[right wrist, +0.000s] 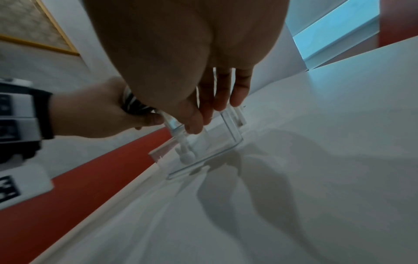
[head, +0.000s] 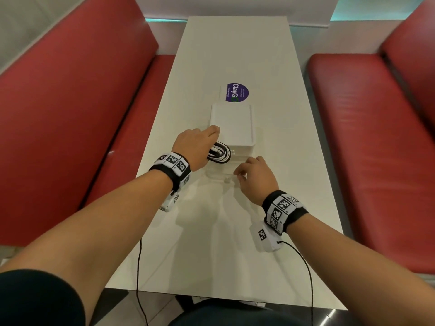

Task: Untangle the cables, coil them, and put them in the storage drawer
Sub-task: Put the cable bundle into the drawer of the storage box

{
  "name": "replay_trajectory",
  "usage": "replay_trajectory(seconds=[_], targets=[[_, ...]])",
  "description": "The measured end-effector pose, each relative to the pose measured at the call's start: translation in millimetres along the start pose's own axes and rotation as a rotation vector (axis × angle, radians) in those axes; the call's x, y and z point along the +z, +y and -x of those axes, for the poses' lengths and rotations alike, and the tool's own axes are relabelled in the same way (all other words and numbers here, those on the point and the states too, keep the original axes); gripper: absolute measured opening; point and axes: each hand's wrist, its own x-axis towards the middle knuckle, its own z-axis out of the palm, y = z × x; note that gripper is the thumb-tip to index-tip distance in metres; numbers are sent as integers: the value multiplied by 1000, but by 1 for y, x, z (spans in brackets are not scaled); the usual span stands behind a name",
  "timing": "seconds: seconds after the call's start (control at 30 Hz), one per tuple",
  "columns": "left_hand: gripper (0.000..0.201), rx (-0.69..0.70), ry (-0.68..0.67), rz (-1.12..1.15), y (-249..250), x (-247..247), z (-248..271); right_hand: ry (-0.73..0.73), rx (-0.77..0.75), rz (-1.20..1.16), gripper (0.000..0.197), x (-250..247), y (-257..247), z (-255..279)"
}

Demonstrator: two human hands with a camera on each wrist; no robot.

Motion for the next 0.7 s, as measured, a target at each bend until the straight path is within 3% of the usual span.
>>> replay_trajectory(seconds=[0.23, 0.33, 0.4, 0.53, 0.57, 0.63, 0.7], targets=[[64, -10, 21, 2, -1, 4, 0, -176, -181, -11, 24, -5, -6, 43], [63, -11, 18, 3, 0, 4, 0, -240, -189, -18, 27, -12, -4, 45], [61, -16, 13, 4, 1, 3, -1, -221, -126, -66, 24, -20, -5, 38], [42, 2, 59, -39, 13, -11, 6, 20, 134, -453, 31, -53, -17, 13], [35, 12, 72, -48, 19, -15, 8, 0, 176, -550, 38, -61, -23, 6], [27, 31, 70, -45, 35, -22, 15, -177, 224, -679, 43, -72, -33, -4], [26, 2, 37, -12, 53, -25, 23, -358, 210, -731, 33, -75, -37, -8]])
